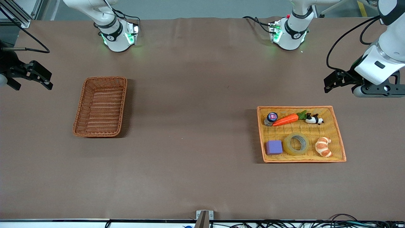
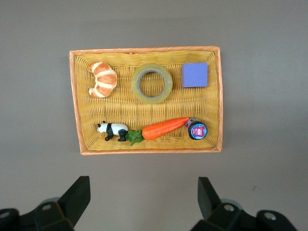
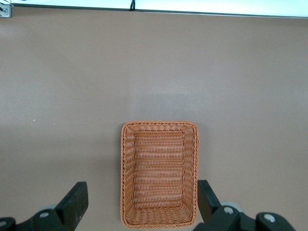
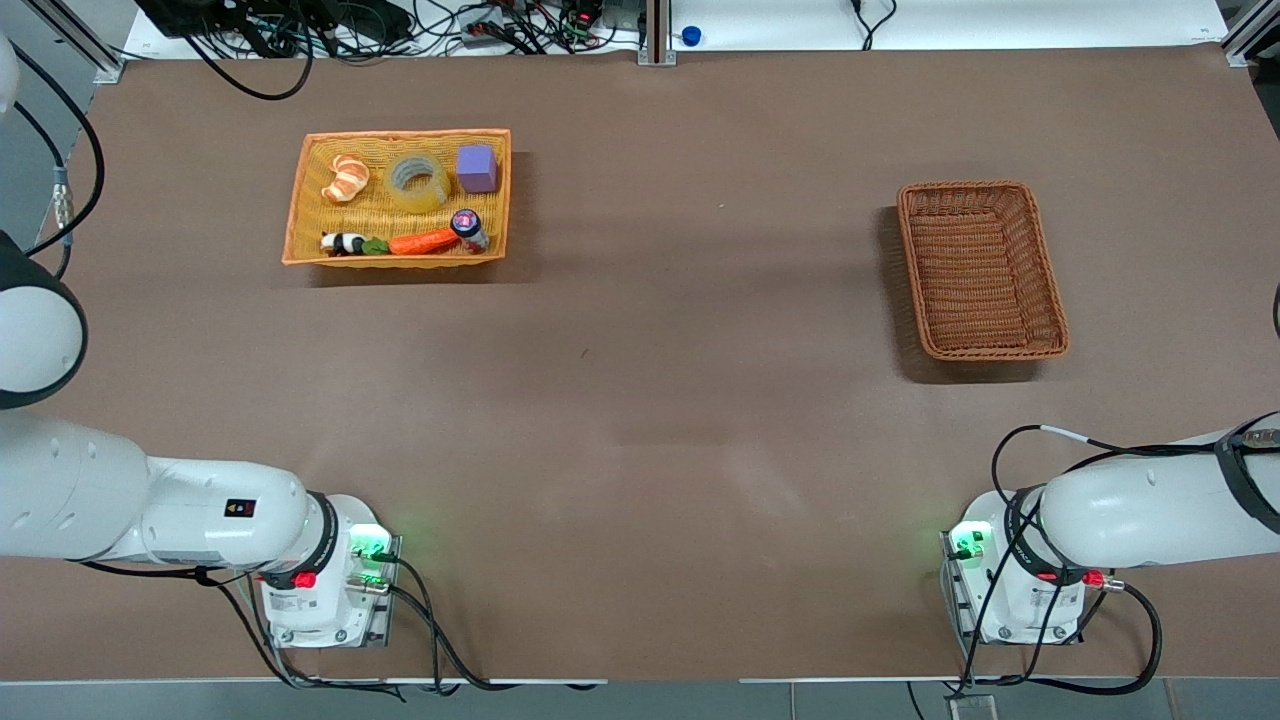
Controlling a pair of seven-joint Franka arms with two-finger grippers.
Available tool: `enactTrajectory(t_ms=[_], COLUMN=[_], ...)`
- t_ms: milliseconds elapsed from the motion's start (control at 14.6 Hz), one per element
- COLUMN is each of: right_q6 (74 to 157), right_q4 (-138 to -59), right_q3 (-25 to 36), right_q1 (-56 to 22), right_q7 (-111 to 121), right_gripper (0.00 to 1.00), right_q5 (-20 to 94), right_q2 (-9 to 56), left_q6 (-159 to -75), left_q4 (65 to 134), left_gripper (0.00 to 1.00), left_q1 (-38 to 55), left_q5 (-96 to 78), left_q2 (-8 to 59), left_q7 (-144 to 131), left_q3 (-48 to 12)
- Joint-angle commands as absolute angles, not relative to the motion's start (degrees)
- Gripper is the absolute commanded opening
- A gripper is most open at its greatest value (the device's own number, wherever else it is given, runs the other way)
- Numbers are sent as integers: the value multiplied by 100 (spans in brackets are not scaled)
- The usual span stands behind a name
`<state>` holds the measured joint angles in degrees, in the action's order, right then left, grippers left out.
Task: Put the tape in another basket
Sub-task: 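Move the left gripper over the yellow tray toward the tape roll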
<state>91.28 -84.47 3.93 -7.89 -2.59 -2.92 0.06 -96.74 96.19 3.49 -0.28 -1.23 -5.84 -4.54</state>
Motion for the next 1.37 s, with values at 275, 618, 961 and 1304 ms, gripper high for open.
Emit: enactTrajectory(t_ms=[275,618,961,1304], right_q6=[9114,9097,9027,9018], right_q4=[-8376,-8376,-8411,-8446], right_q3=[369,387,396,396], right_q1=[-738,-721,-729,-546], right_q7=[-264,-272,-272,-185], right_gripper=[100,100,100,100], right_q5=[-290,-281,-272,-255], right_q2=[26,26,18,18], left_q6=[-9668,-9650,-9642,-9685], left_q4=[9431,9422,9422,9413], left_gripper=[99,99,99,98], left_q1=[369,422,413,352], left_q5=[-53,-53,-35,-18], left_q2=[-132,123,219,799], left_q7=[-579,-563,-545,-589], left_q3=[-413,-431,-466,-439])
